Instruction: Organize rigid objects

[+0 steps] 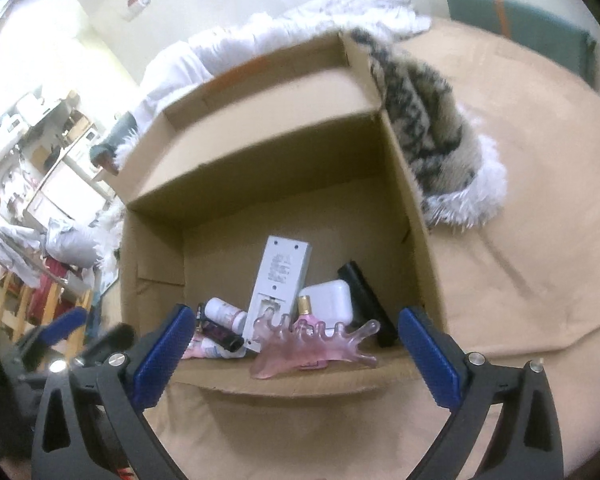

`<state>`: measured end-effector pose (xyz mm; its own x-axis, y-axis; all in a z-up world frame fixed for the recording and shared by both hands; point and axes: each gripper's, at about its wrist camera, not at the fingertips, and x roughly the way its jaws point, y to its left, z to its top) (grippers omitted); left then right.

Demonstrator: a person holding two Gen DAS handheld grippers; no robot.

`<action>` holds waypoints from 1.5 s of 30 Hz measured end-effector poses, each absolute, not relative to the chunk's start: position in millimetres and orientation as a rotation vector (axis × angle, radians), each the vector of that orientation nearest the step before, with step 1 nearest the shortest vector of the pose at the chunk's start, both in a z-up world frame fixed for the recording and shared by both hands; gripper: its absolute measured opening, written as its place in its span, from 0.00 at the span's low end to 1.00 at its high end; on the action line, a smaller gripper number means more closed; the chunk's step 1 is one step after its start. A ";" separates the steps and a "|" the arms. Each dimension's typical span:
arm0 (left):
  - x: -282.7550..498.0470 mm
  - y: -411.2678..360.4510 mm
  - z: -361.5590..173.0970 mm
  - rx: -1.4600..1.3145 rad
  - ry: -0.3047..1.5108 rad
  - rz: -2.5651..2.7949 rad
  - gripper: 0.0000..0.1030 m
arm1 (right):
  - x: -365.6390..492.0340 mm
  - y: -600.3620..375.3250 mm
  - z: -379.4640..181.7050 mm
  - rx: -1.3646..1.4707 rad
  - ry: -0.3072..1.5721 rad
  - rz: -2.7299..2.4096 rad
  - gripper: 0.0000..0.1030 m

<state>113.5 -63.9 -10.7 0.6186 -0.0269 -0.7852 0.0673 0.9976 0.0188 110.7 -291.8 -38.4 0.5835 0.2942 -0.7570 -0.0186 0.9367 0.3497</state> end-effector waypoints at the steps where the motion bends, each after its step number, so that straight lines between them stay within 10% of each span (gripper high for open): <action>1: 108.5 -57.8 -5.9 0.038 0.890 -0.042 0.94 | 107.3 -290.2 -34.5 0.313 0.921 0.188 1.00; 45: 66.5 -11.1 -23.0 -0.063 0.890 0.043 0.94 | 58.2 -240.5 -31.8 0.060 0.858 0.160 1.00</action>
<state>66.5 -11.1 -23.0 0.6284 0.0115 -0.7778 -0.0641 0.9973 -0.0370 58.2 -240.5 -31.8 0.6431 0.1649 -0.7478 -0.1167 0.9862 0.1172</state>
